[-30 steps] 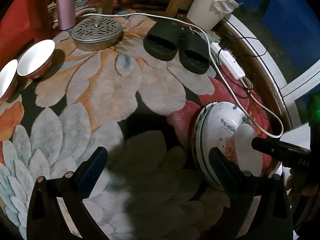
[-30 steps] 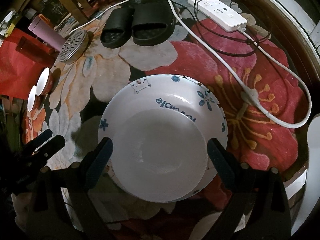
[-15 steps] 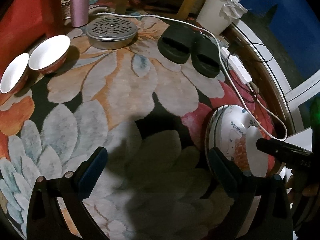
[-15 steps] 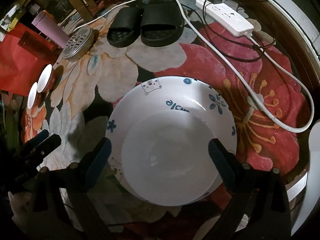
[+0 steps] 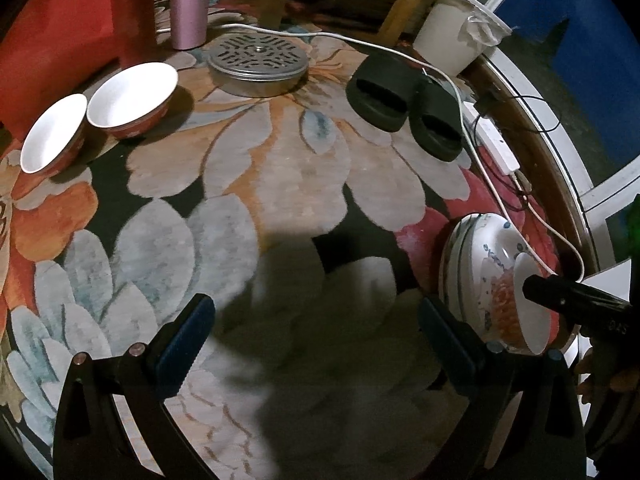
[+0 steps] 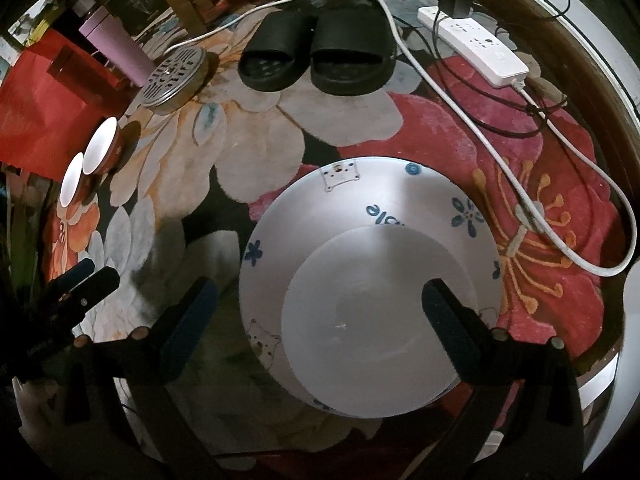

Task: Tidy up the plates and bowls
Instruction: 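Withdraw the open right gripper up from the stack, then move the right gripper to a small red-backed white bowl and grasp its rim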

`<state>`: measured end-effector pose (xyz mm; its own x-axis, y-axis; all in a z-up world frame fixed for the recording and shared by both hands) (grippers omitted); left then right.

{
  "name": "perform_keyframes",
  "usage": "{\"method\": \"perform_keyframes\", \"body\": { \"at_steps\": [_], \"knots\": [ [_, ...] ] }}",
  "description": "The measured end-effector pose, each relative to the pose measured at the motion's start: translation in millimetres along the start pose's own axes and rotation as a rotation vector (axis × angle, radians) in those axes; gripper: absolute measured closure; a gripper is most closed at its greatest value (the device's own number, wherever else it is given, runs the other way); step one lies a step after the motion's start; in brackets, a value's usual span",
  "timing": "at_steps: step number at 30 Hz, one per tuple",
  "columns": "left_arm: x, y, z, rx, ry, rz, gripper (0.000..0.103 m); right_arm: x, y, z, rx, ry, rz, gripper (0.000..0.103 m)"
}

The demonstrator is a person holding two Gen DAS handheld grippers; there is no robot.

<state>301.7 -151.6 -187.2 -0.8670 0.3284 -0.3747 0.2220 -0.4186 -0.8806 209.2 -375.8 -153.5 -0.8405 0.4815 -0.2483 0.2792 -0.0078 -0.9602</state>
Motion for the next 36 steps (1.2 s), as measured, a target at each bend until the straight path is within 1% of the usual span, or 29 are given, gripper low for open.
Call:
{"method": "perform_keyframes", "body": {
  "at_steps": [7,12,28,31,36],
  "knots": [
    [0.0,-4.5,-13.1,-0.013,-0.010,0.003,0.001,-0.5,0.9,-9.8,0.001,-0.020,0.001,0.000],
    [-2.6,-6.9,-23.7,-0.026,-0.026,0.009,0.001,-4.7,3.9,-24.4,-0.001,-0.053,-0.002,0.000],
    [-5.2,-13.4,-88.2,-0.091,-0.147,0.026,0.001,-26.6,25.5,-113.3,-0.039,-0.246,-0.011,0.000],
    [-6.2,-14.3,-97.9,-0.102,-0.166,0.029,0.001,-28.2,30.3,-124.2,-0.035,-0.272,-0.018,0.000],
    [-6.2,-13.9,-110.6,-0.119,-0.190,0.031,0.001,-28.7,39.3,-137.7,-0.002,-0.312,-0.032,0.000]
  ]
}}
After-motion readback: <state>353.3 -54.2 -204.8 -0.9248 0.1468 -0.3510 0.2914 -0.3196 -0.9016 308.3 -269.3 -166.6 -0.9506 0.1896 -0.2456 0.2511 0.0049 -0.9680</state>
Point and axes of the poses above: each gripper's, at about its wrist camera, not at the fingertips, and y roughly the way its jaws point, z to its right, x to its underside, the point moved 2 cm from there along y, roughly the way its jaws point, and after that the axes turned 1 degree about -z, right-handed, at the moved point
